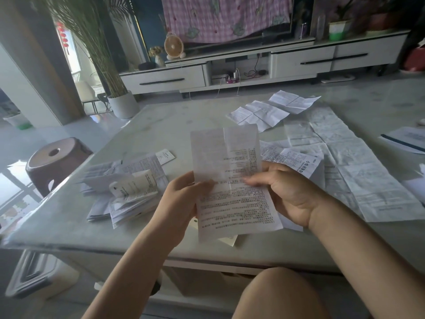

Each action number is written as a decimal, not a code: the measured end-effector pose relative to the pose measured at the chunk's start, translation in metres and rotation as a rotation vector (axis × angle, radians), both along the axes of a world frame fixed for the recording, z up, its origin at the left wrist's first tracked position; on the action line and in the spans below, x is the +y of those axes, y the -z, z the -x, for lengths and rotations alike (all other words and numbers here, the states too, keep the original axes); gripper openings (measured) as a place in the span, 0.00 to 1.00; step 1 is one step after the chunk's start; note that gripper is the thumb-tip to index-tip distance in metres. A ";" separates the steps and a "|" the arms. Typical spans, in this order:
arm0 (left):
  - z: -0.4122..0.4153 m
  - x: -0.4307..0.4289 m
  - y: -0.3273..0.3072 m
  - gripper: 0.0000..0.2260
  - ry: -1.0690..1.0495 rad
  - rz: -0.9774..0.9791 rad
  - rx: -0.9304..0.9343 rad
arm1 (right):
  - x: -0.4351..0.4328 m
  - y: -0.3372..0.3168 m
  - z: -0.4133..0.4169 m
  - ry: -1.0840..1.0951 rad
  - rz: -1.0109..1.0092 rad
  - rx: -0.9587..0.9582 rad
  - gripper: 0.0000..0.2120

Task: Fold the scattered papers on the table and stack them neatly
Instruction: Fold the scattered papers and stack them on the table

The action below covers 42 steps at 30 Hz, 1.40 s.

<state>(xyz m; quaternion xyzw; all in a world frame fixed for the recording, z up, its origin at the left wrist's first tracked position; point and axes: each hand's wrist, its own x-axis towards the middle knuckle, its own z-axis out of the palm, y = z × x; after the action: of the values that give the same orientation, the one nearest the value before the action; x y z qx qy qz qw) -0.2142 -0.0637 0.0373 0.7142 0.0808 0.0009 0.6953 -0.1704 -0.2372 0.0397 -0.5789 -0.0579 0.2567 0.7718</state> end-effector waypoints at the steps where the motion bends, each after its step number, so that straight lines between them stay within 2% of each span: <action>1: 0.000 0.000 -0.001 0.12 0.003 0.027 0.011 | 0.000 0.000 0.000 0.004 0.003 -0.004 0.12; 4: -0.001 0.002 -0.002 0.19 0.028 0.214 0.056 | -0.001 0.000 0.001 0.046 0.024 -0.040 0.11; 6: -0.002 0.005 -0.002 0.19 0.057 0.325 0.094 | -0.001 0.000 0.002 0.082 0.076 -0.127 0.10; 9: -0.001 0.008 -0.003 0.22 0.146 0.351 0.182 | -0.002 -0.002 0.003 0.131 0.162 -0.291 0.18; 11: 0.001 0.006 -0.003 0.18 0.159 0.309 0.191 | -0.003 -0.003 0.003 0.118 0.212 -0.357 0.20; 14: 0.002 0.009 -0.001 0.08 0.095 0.147 0.128 | -0.007 -0.005 0.002 0.038 0.315 -0.404 0.20; 18: 0.003 0.016 0.000 0.07 0.080 -0.014 0.048 | -0.019 -0.012 -0.002 0.079 0.233 -0.358 0.21; 20: 0.004 0.015 -0.002 0.07 0.120 -0.070 0.028 | -0.019 -0.012 -0.003 0.096 0.250 -0.371 0.14; 22: 0.005 0.010 -0.003 0.08 0.173 -0.159 -0.002 | -0.016 -0.010 0.001 -0.029 0.372 -0.427 0.08; 24: 0.005 0.005 -0.002 0.06 0.197 -0.229 -0.061 | -0.013 -0.005 0.004 -0.198 0.529 -0.457 0.14; 25: 0.005 0.002 -0.002 0.05 0.189 -0.229 -0.088 | -0.011 -0.004 0.005 -0.232 0.551 -0.456 0.14; 27: 0.004 0.000 -0.003 0.08 0.155 -0.151 -0.103 | -0.011 -0.004 0.004 -0.148 0.492 -0.457 0.10; 30: 0.006 -0.001 -0.003 0.15 0.144 0.121 -0.041 | -0.015 -0.002 -0.004 0.125 0.330 -0.376 0.06; 32: 0.009 -0.005 -0.003 0.14 0.166 0.160 -0.050 | -0.015 -0.001 -0.008 0.207 0.210 -0.291 0.06; 35: 0.010 -0.012 -0.002 0.06 0.062 0.125 -0.065 | -0.013 -0.001 -0.007 0.199 0.155 -0.230 0.07; 42: 0.010 -0.019 -0.004 0.07 -0.124 -0.081 -0.122 | -0.013 -0.001 -0.004 0.110 0.177 -0.226 0.08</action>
<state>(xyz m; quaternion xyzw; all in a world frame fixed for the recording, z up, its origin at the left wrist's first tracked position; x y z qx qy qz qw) -0.2242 -0.0831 0.0417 0.7338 0.0822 0.0910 0.6682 -0.1668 -0.2502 0.0409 -0.6720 -0.0896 0.1514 0.7193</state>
